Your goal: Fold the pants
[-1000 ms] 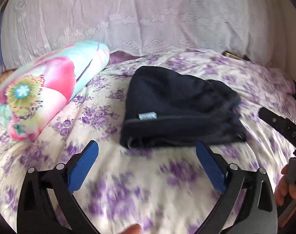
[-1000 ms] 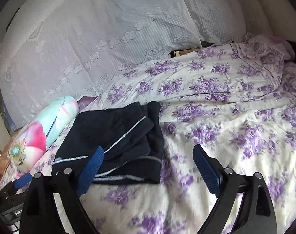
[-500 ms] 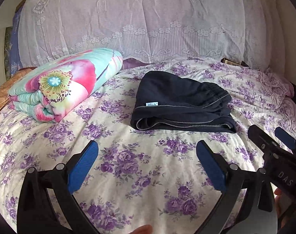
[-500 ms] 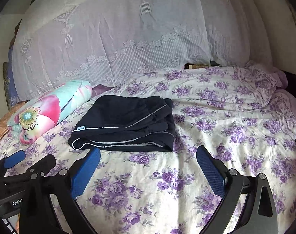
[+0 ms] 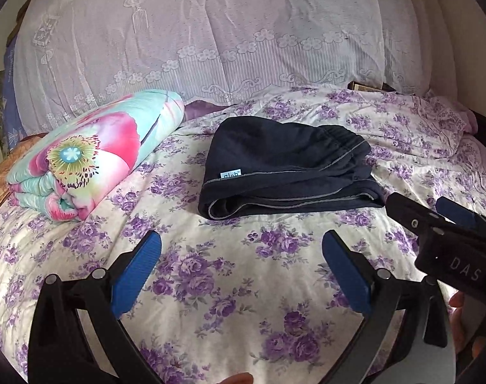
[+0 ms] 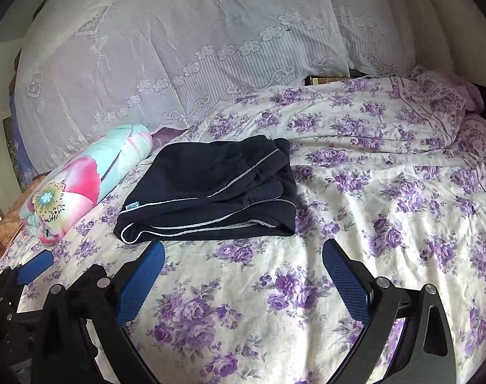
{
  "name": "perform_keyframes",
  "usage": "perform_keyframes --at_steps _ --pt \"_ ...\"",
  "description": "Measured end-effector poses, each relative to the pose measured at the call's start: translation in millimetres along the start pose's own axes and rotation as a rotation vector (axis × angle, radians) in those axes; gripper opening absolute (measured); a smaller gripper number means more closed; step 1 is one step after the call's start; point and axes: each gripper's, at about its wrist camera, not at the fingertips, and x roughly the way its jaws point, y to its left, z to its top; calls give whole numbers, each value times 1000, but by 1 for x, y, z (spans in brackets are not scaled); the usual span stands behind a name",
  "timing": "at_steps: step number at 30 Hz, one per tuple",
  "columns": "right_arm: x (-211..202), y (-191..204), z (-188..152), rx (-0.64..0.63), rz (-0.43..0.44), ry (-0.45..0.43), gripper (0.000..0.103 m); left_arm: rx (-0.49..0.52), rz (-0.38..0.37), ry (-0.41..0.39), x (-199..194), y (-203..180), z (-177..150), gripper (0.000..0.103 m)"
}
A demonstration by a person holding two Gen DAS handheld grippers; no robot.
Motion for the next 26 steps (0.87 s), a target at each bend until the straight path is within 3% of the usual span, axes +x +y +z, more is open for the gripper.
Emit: perform_keyframes --at_steps 26 --pt "-1 2 0 -11 -3 -3 99 -4 -66 11 1 -3 0 98"
